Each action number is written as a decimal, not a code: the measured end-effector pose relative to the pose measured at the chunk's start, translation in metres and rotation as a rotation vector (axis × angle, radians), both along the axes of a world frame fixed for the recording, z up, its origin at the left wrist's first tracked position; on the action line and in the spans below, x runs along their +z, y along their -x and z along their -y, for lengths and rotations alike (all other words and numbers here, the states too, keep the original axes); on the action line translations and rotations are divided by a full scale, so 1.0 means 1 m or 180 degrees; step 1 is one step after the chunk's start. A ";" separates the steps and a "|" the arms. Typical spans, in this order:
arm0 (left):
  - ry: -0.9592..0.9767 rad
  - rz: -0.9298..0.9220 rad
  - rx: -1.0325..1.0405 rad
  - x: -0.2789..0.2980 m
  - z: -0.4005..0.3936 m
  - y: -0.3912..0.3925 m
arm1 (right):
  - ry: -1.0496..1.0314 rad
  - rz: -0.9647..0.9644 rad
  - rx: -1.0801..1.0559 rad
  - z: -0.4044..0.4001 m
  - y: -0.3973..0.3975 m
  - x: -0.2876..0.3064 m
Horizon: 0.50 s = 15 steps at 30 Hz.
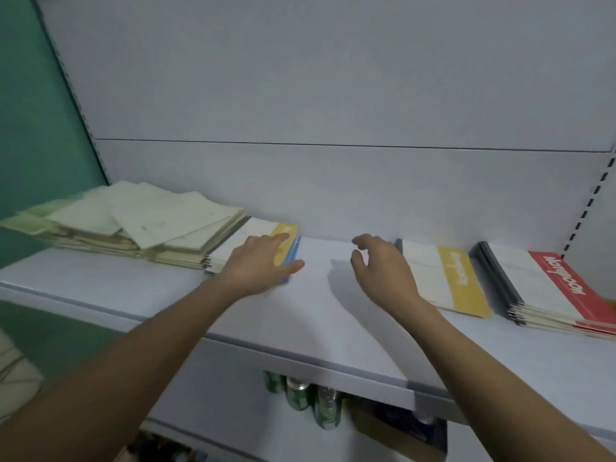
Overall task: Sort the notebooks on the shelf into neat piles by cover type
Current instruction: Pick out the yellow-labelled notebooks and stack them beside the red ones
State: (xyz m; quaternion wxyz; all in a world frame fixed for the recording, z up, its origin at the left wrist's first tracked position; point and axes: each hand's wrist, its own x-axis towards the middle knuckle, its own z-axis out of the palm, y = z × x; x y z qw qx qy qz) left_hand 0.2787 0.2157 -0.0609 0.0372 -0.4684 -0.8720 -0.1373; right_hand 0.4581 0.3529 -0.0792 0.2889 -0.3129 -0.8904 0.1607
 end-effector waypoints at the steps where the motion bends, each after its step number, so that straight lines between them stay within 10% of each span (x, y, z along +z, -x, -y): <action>1: 0.0004 -0.0143 0.0096 0.009 0.011 0.015 | -0.0042 0.0077 0.0078 0.009 0.013 0.007; 15: 0.0409 -0.0635 -0.0088 0.034 0.094 0.170 | 0.0013 0.1485 0.0403 0.094 0.202 0.009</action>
